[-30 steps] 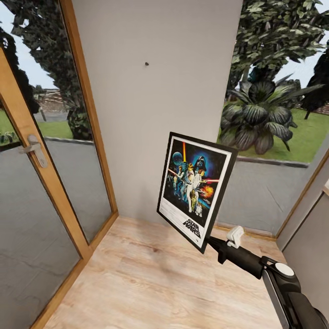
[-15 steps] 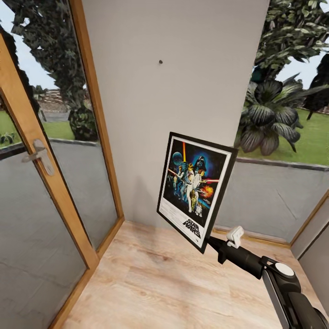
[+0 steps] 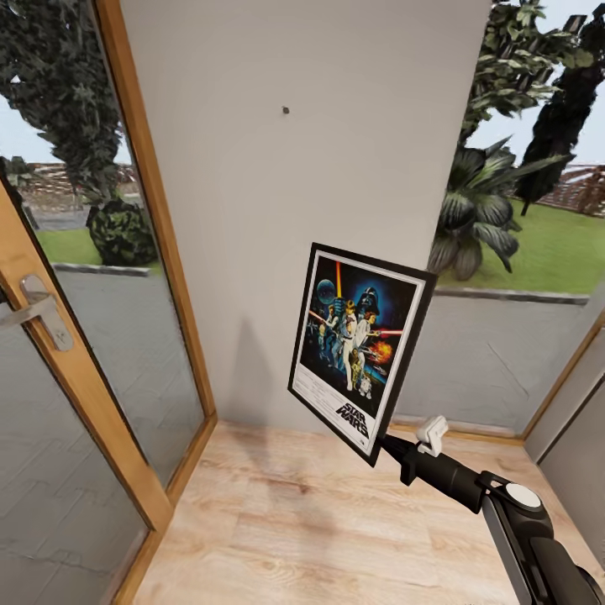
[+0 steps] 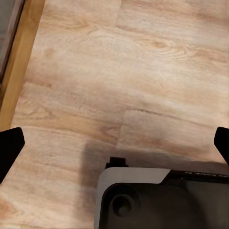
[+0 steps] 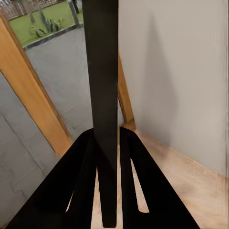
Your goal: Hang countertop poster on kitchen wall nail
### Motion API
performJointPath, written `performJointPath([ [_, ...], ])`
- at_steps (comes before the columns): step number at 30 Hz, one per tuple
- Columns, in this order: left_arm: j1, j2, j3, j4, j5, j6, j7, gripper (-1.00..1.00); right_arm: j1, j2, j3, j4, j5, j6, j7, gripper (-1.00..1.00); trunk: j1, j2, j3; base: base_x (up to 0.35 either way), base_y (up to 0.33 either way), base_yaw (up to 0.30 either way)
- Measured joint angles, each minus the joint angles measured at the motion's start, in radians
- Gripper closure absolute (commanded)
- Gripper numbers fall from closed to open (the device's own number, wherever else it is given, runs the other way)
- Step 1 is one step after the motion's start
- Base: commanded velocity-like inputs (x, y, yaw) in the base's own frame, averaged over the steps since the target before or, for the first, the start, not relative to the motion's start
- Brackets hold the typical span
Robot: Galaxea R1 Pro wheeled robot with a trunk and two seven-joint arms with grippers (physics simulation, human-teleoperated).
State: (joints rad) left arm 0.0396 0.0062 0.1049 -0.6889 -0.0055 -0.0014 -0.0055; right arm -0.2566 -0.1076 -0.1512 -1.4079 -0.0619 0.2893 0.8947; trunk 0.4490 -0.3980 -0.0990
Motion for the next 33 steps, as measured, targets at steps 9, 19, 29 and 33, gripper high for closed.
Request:
performJointPath([
  [9,0.0,0.0,0.0,0.0,0.0,-0.001,0.0,-1.0,0.0,0.0,0.0,0.0,0.0,0.001,0.0,1.0,0.0,0.0,0.001,0.046,0.06,-0.299],
  [19,0.0,0.0,0.001,0.0,0.0,-0.001,0.0,-1.0,0.0,0.0,0.0,0.0,0.0,0.001,0.0,1.0,0.0,0.0,0.005,0.002,0.003,-0.299],
  [29,0.0,0.0,0.002,0.0,0.0,-0.001,0.0,-1.0,0.0,0.0,0.0,0.0,0.0,0.0,0.0,1.0,0.0,0.0,0.006,0.014,0.012,-0.092],
  [33,0.0,0.0,0.002,0.0,0.0,-0.001,0.0,-1.0,0.0,0.001,0.0,0.0,0.0,0.0,0.0,1.0,0.0,0.0,0.006,0.146,0.14,-0.008],
])
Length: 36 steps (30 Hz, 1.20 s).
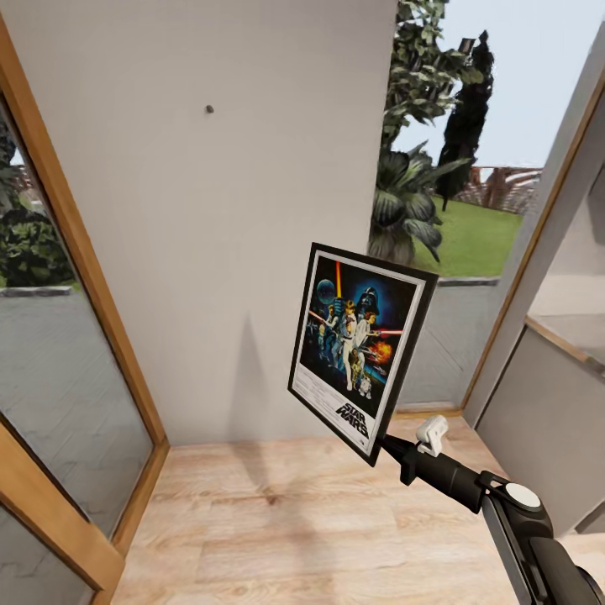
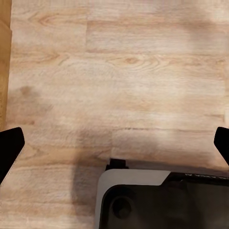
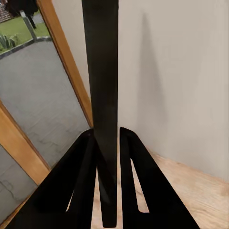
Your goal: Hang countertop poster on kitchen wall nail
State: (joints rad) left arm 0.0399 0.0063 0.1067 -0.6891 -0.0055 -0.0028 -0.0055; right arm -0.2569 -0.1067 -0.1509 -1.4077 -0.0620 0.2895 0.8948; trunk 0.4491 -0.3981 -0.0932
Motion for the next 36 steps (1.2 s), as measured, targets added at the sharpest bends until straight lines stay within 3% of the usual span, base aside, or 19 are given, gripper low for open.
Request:
performJointPath([
  [22,0.0,0.0,0.0,0.0,0.0,0.0,0.001,-1.0,0.0,0.001,0.0,0.0,0.0,0.0,0.0,1.0,0.0,0.0,0.0,0.128,0.078,-0.001],
  [36,0.0,0.0,0.0,0.0,0.0,0.0,0.001,-1.0,0.0,0.001,0.0,0.0,0.0,0.0,0.0,1.0,0.0,0.0,0.0,0.299,0.001,0.0],
])
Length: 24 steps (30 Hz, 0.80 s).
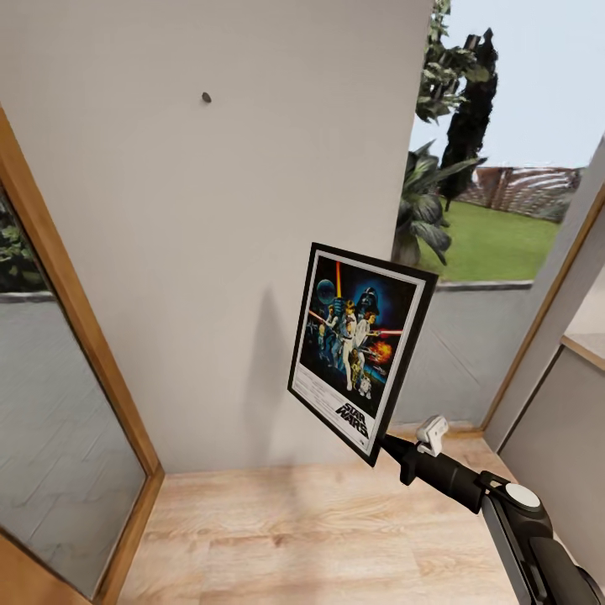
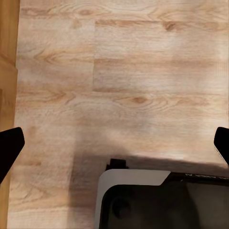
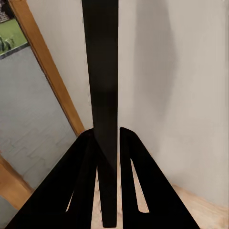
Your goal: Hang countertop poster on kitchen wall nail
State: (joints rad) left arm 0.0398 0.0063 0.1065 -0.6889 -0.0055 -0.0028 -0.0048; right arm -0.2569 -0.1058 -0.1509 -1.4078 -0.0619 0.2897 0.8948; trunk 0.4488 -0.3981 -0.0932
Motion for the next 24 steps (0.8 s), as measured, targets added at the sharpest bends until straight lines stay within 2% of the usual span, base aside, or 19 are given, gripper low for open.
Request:
performJointPath([
  [4,0.0,0.0,0.0,0.0,0.0,0.0,0.0,-1.0,0.0,0.0,0.0,0.0,0.0,0.0,0.0,1.0,0.0,0.0,0.0,0.213,0.0,0.0],
  [10,0.0,0.0,0.001,0.0,0.001,0.0,0.001,-1.0,0.0,-0.001,-0.001,-0.002,-0.001,0.001,0.006,1.0,0.0,0.0,0.0,0.054,0.0,0.0],
  [14,0.0,0.0,0.003,0.0,0.003,0.0,-0.001,-1.0,0.0,-0.004,0.002,-0.009,-0.002,0.006,0.044,1.0,0.001,0.0,0.0,0.006,0.0,0.0],
  [17,0.0,0.001,0.007,0.001,0.005,-0.001,-0.001,-1.0,0.0,-0.003,0.022,-0.016,-0.002,0.006,0.056,1.0,0.001,0.0,0.0,0.001,0.0,0.0],
  [18,0.0,0.012,0.008,0.001,0.007,-0.005,-0.016,-1.0,0.0,-0.004,0.04,-0.024,-0.003,0.01,0.061,1.0,0.001,0.0,0.0,0.0,0.0,0.0],
  [22,0.0,0.016,0.016,0.001,0.008,-0.019,-0.064,-1.0,-0.006,-0.005,0.059,-0.032,-0.003,0.025,0.066,1.0,0.001,0.0,0.0,0.0,0.0,0.0],
  [24,0.0,0.019,0.052,0.001,0.008,-0.024,-0.098,-1.0,-0.015,-0.006,0.07,-0.036,-0.002,0.083,0.067,1.0,0.001,0.0,0.0,0.0,0.0,0.0],
])
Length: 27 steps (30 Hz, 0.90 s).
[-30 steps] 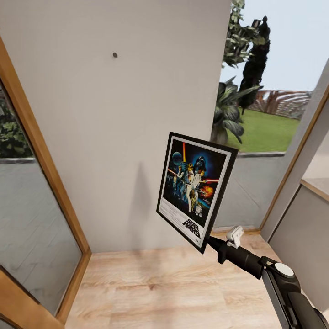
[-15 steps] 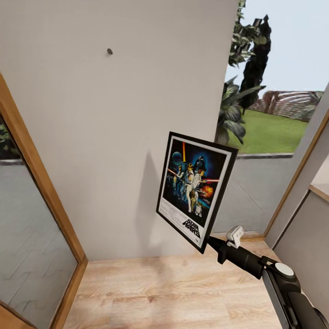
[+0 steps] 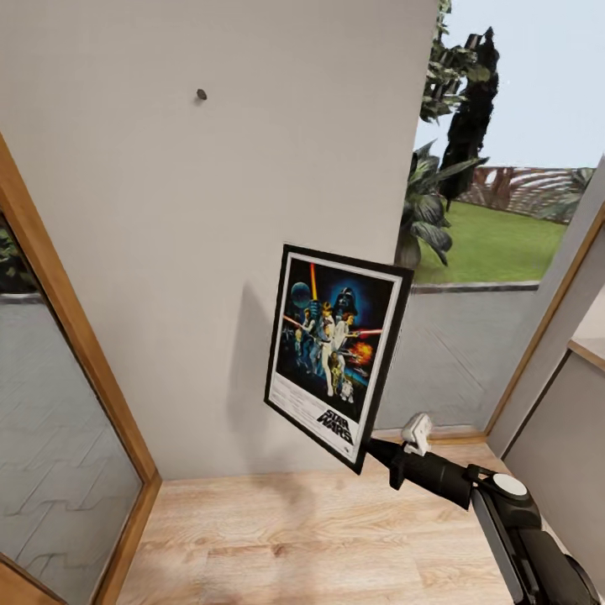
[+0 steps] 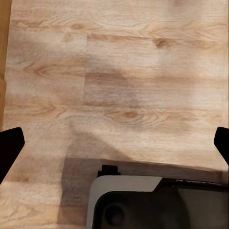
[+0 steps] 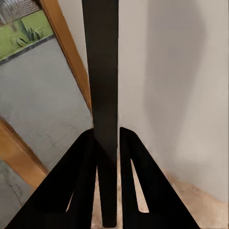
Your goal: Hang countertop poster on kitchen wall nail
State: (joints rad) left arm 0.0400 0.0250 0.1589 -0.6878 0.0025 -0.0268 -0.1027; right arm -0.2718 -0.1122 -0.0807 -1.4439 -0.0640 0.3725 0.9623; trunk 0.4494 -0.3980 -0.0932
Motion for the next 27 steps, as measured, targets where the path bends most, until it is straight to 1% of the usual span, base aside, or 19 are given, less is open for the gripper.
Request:
performJointPath([
  [1,0.0,0.0,0.012,0.0,0.0,-0.001,-0.006,-1.0,-0.005,0.0,0.002,-0.001,-0.001,0.015,0.001,1.0,0.0,0.0,0.0,0.0,0.0,0.0],
  [2,0.0,0.001,0.032,0.0,-0.001,-0.002,-0.013,-1.0,-0.018,0.0,0.005,-0.005,-0.002,0.037,0.008,1.0,0.0,0.0,0.0,0.0,0.0,0.0],
  [5,0.0,0.001,0.05,0.0,-0.001,-0.004,-0.02,-1.0,-0.046,-0.001,0.021,-0.009,-0.002,0.059,0.035,1.0,0.0,0.0,0.0,0.0,0.0,0.0],
  [6,0.0,0.001,0.057,0.0,-0.001,-0.004,-0.023,-1.0,-0.068,-0.001,0.036,-0.011,-0.004,0.069,0.057,1.0,0.0,0.0,0.0,0.0,0.0,0.0],
  [8,0.0,0.001,0.061,0.0,-0.001,-0.005,-0.024,-1.0,-0.094,-0.002,0.048,-0.013,-0.001,0.083,0.075,1.0,0.0,0.0,0.0,0.0,0.0,0.0],
  [9,0.0,0.002,0.064,0.0,-0.001,-0.005,-0.025,-1.0,-0.122,-0.002,0.056,-0.014,-0.003,0.107,0.088,1.0,0.0,0.0,0.0,0.0,0.0,0.0],
  [12,0.0,0.002,0.067,0.0,-0.002,-0.005,-0.026,-1.0,-0.168,-0.002,0.064,-0.014,-0.002,0.156,0.11,1.0,0.0,0.0,0.0,0.0,0.0,0.0],
  [13,0.0,0.002,0.068,0.0,-0.002,-0.005,-0.026,-1.0,-0.198,-0.002,0.066,-0.015,-0.004,0.181,0.135,1.0,0.0,0.0,0.0,0.0,0.0,0.0],
  [15,0.0,0.002,0.068,0.0,-0.002,-0.005,-0.027,-1.0,-0.231,-0.002,0.068,-0.015,-0.003,0.2,0.167,1.0,0.0,0.0,0.0,0.0,0.0,0.0],
  [17,0.0,0.002,0.069,0.008,-0.002,-0.006,-0.027,-1.0,-0.302,-0.002,0.071,-0.016,-0.006,0.236,0.228,1.0,0.0,0.0,0.0,0.0,0.0,0.0],
  [18,0.0,0.002,0.069,0.022,-0.003,-0.006,-0.027,-1.0,-0.366,-0.002,0.084,-0.016,-0.006,0.312,0.272,1.0,0.0,0.0,0.0,0.0,0.0,0.0],
  [19,0.0,0.002,0.069,0.027,-0.003,-0.006,-0.027,-1.0,-0.41,-0.001,0.103,-0.016,-0.004,0.347,0.292,1.0,0.0,0.0,0.0,0.0,0.0,0.0],
  [20,0.0,0.002,0.069,0.029,-0.002,-0.006,-0.027,-1.0,-0.432,-0.001,0.116,-0.016,-0.002,0.361,0.299,1.0,0.0,0.0,0.0,0.0,0.0,0.0],
  [21,0.0,0.002,0.069,0.031,-0.003,-0.006,-0.027,-1.0,-0.471,-0.001,0.14,-0.016,-0.004,0.383,0.308,1.0,0.0,0.0,0.0,0.0,0.0,0.0],
  [22,0.0,0.002,0.069,0.033,-0.003,-0.006,-0.027,-1.0,-0.526,0.001,0.171,-0.016,-0.005,0.42,0.316,1.0,0.0,0.0,0.0,0.0,0.0,0.0],
  [24,0.0,0.002,0.069,0.035,-0.002,-0.006,-0.027,-1.0,-0.602,0.005,0.196,-0.015,-0.003,0.48,0.321,1.0,0.0,0.0,0.0,0.0,0.0,0.0],
  [25,0.0,0.002,0.069,0.035,-0.003,-0.008,-0.027,-1.0,-0.668,0.01,0.214,-0.015,-0.005,0.525,0.324,1.0,0.0,0.0,0.0,0.0,0.0,0.0],
  [26,0.0,0.002,0.069,0.035,-0.002,-0.01,-0.027,-1.0,-0.704,0.013,0.227,-0.014,-0.007,0.541,0.324,1.0,0.0,0.0,0.0,0.0,0.0,0.0],
  [27,0.0,0.002,0.069,0.035,-0.002,-0.011,-0.027,-1.0,-0.717,0.014,0.234,-0.014,-0.004,0.545,0.324,1.0,0.0,0.0,0.0,0.0,0.0,0.0],
])
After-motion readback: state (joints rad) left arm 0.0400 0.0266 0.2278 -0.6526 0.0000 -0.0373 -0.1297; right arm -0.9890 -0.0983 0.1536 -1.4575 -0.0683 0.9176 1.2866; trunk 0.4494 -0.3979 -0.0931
